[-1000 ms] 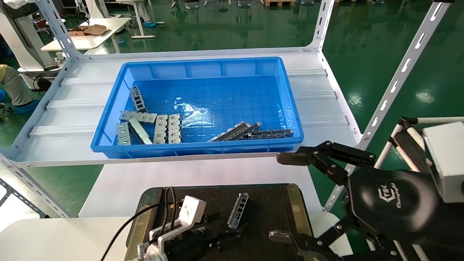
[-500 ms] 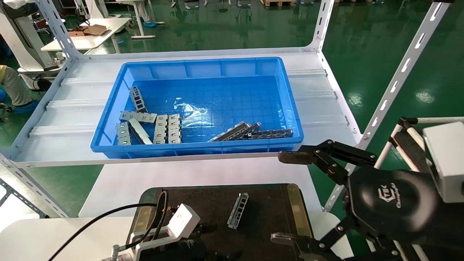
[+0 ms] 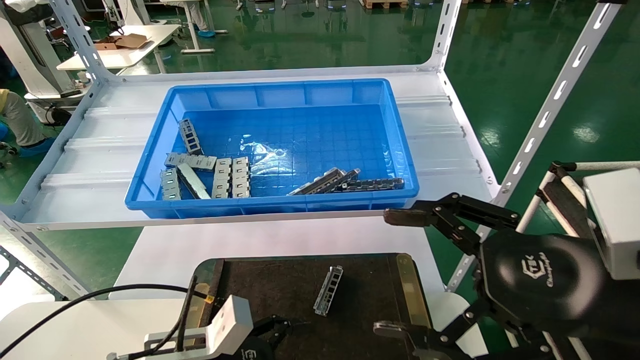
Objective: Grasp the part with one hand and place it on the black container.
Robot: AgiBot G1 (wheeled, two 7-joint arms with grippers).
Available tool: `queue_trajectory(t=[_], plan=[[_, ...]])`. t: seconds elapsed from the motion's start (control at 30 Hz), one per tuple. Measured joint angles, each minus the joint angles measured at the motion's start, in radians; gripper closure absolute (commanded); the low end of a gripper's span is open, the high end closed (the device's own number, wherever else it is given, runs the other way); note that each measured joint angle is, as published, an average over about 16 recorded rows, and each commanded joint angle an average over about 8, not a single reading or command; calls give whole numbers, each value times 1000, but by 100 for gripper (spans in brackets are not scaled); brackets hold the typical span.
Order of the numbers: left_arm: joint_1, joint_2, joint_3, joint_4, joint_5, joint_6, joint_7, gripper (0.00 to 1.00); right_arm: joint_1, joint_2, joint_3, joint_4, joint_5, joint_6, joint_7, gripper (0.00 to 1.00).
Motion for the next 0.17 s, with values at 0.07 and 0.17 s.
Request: queue_trajectory(t=[0.07, 0.17], plan=[[2, 1, -9, 17, -17, 28, 26, 0, 0, 0, 0, 0, 0, 0, 0, 0], [1, 2, -18, 43, -34, 63, 54, 0, 0, 0, 0, 0, 0, 0, 0, 0]])
